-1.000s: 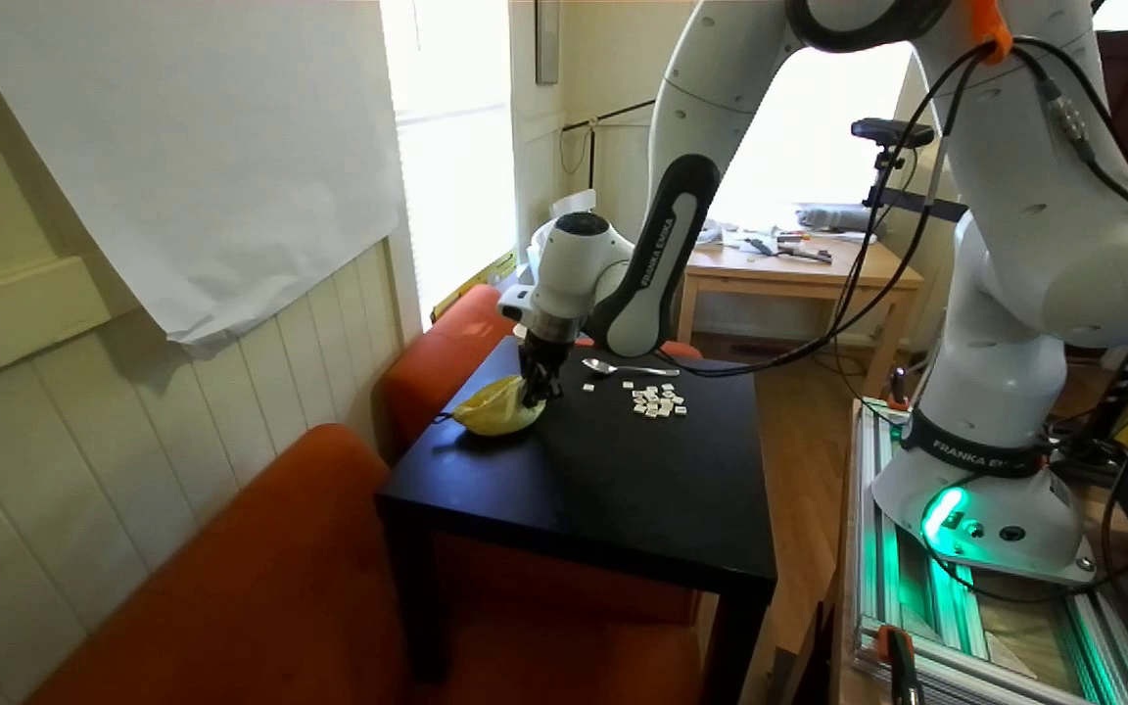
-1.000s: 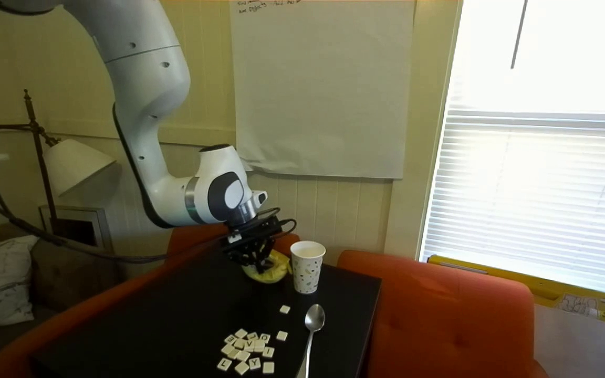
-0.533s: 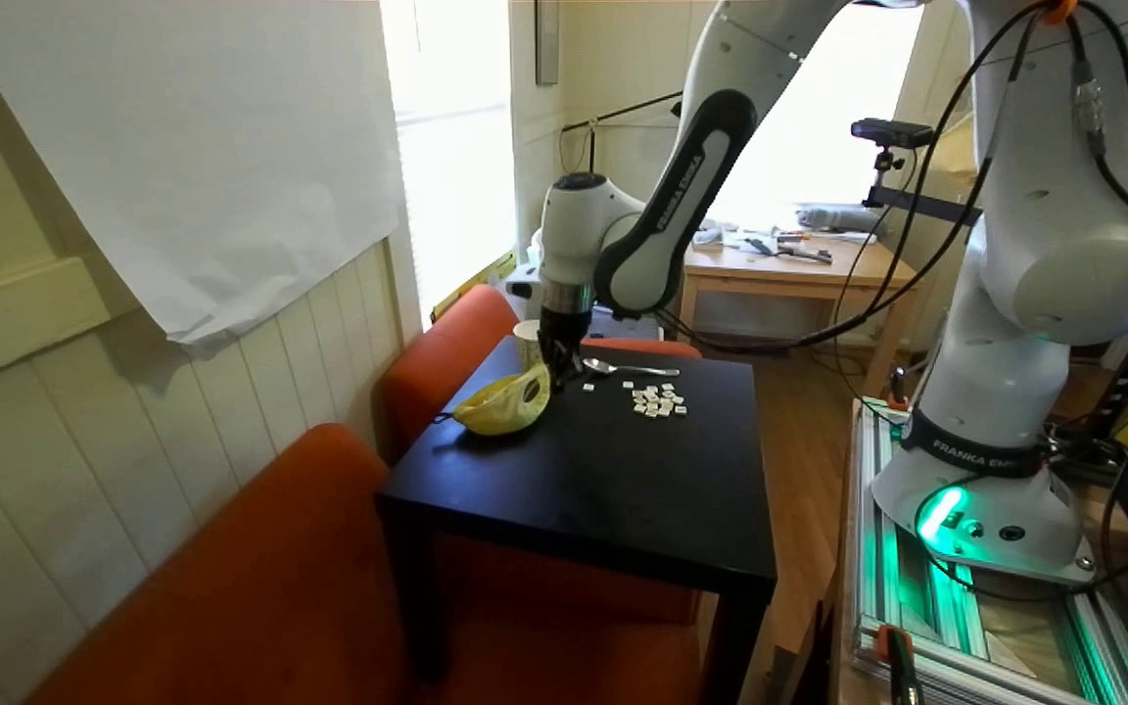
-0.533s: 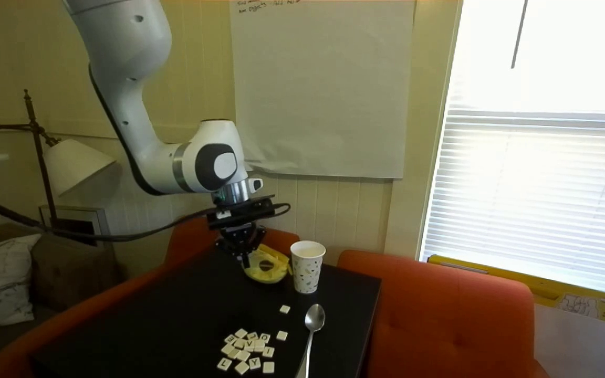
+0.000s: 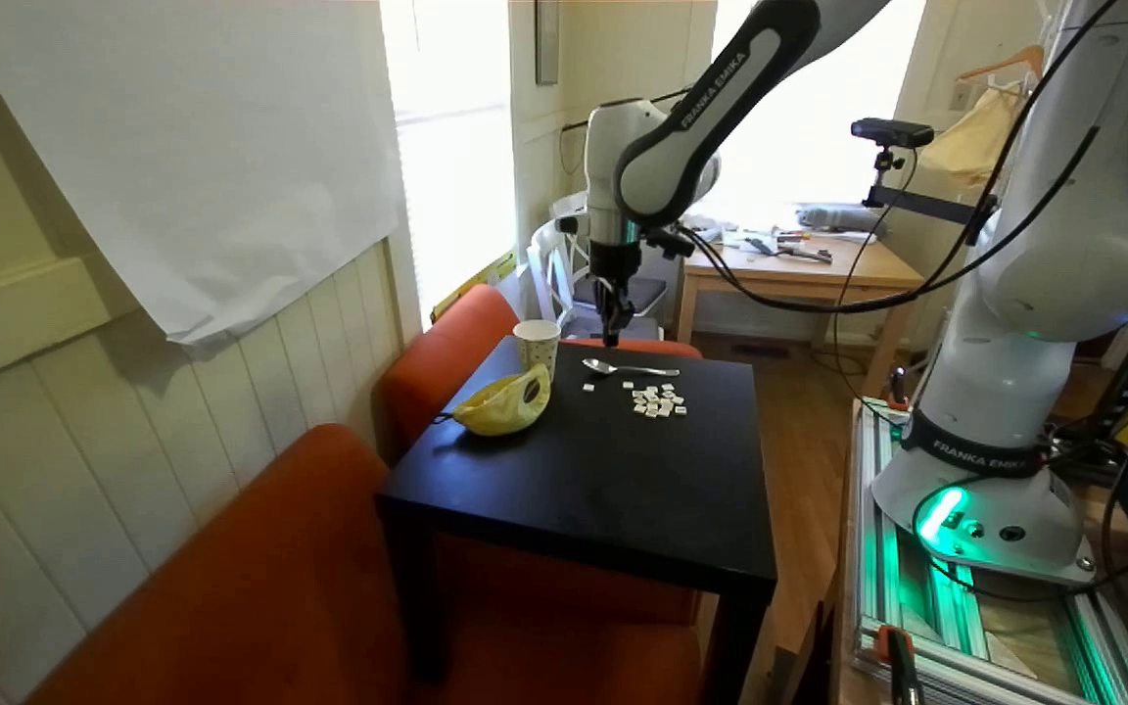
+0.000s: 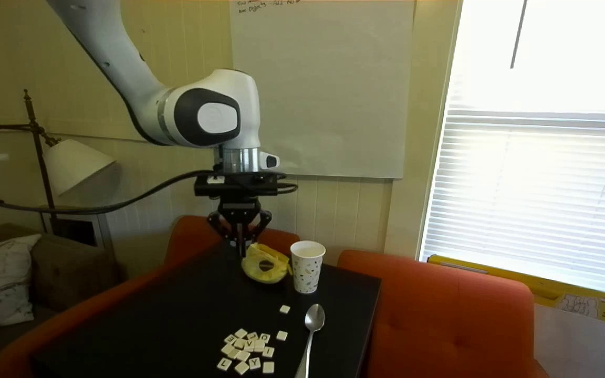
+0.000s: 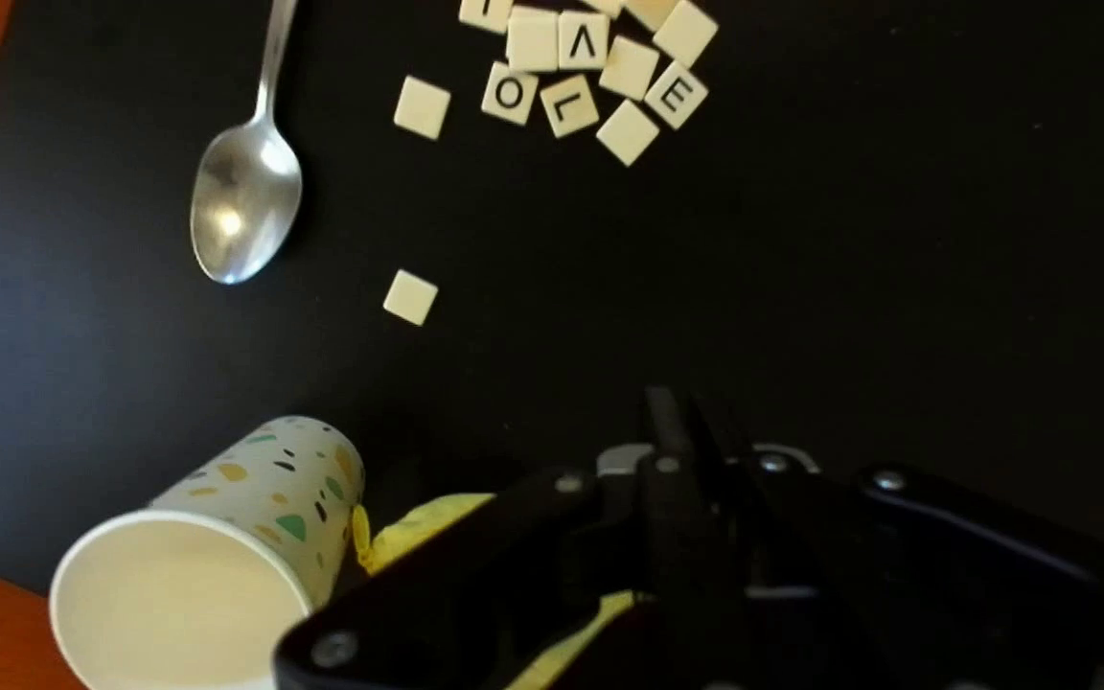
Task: Push the yellow bag slightly to the left
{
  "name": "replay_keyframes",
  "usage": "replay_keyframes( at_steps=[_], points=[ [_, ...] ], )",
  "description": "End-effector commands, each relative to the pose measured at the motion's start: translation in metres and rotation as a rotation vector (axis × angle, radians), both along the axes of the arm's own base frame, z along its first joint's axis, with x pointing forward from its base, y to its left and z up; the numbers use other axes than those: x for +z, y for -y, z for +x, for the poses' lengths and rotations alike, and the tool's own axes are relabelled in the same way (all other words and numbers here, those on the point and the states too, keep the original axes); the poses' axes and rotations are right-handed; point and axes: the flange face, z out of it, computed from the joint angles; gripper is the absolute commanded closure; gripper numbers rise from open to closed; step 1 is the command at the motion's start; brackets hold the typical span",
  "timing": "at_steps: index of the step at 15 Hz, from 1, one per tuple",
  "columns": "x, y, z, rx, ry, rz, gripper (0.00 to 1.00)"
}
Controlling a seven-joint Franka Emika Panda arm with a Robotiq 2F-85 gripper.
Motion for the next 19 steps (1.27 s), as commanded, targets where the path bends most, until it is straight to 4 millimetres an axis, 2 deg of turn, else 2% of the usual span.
replay_keyframes(
  at_steps=[1, 5, 8, 10, 13, 14, 19],
  points=[
    [0.035, 0.023, -0.028, -0.099, -0.003, 0.042, 0.60],
    [0.062, 0.040, -0.046, -0.163, 0.021, 0.070, 0.32],
    [0.077, 0.043, -0.061, -0.169, 0.037, 0.096, 0.10],
    [0.082, 0.043, -0.070, -0.176, 0.052, 0.115, 0.01],
    [0.087, 0.040, -0.082, -0.188, 0.077, 0.114, 0.00],
    [0.082, 0.045, -0.065, -0.178, 0.057, 0.085, 0.00],
    [0.081, 0.044, -0.067, -0.177, 0.056, 0.086, 0.00]
  ],
)
